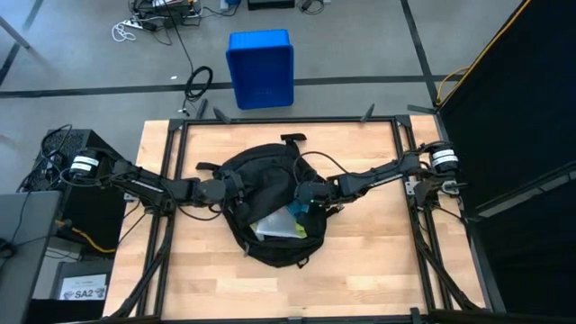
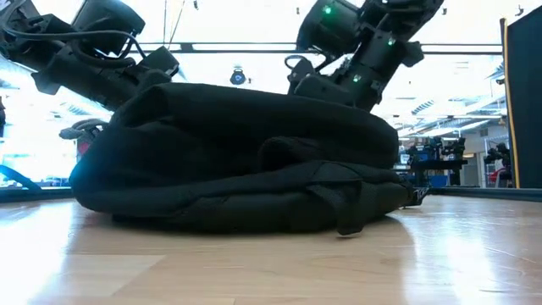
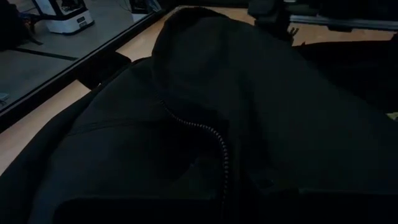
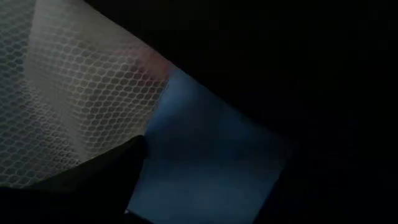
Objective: Unpack backpack
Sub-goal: Remove the blue cellphone from black backpack
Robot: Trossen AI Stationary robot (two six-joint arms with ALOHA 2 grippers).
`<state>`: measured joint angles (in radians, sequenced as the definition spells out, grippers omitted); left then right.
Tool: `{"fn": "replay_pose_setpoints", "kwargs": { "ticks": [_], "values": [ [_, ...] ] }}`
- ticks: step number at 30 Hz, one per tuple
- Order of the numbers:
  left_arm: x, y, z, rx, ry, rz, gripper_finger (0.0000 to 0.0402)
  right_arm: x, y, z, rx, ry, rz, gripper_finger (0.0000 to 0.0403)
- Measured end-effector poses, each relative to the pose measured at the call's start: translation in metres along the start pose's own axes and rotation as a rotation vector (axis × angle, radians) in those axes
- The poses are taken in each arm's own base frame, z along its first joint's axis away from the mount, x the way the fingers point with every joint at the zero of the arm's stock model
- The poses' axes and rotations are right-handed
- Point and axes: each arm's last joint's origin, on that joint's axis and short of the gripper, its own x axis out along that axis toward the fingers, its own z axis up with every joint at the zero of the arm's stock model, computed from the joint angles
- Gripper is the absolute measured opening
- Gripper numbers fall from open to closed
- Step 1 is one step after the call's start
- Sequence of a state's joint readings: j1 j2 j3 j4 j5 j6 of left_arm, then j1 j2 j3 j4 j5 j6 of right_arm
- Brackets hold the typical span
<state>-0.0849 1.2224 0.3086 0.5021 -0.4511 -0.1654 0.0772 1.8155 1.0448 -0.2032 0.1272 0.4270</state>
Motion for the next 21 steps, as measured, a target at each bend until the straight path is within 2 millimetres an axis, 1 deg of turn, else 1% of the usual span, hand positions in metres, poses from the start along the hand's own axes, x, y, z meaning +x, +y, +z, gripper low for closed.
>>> {"fn": "replay_pose_setpoints", "kwargs": {
  "ticks": [5, 9, 11, 14, 15, 21],
  "values": [
    [0.0, 0.0, 0.0, 0.0, 0.0, -0.003, 0.0, 0.023, -0.001, -0.009, -0.012, 0.038, -0.02, 0.0395],
    [0.0, 0.0, 0.0, 0.0, 0.001, -0.003, 0.0, 0.031, -0.002, -0.012, -0.031, 0.033, -0.058, 0.0384],
    [0.0, 0.0, 0.0, 0.0, 0.001, -0.004, 0.0, 0.031, -0.002, -0.012, -0.032, 0.031, -0.068, 0.0366],
    [0.0, 0.0, 0.0, 0.0, 0.001, -0.004, 0.0, 0.027, -0.001, -0.011, -0.033, 0.024, -0.063, 0.0323],
    [0.0, 0.0, 0.0, 0.0, 0.0, -0.004, 0.0, 0.024, 0.0, -0.01, -0.038, 0.019, -0.059, 0.0318],
    [0.0, 0.0, 0.0, -0.002, -0.001, -0.004, 0.0, 0.007, 0.005, -0.009, -0.08, 0.01, -0.039, 0.0318]
  ]
}}
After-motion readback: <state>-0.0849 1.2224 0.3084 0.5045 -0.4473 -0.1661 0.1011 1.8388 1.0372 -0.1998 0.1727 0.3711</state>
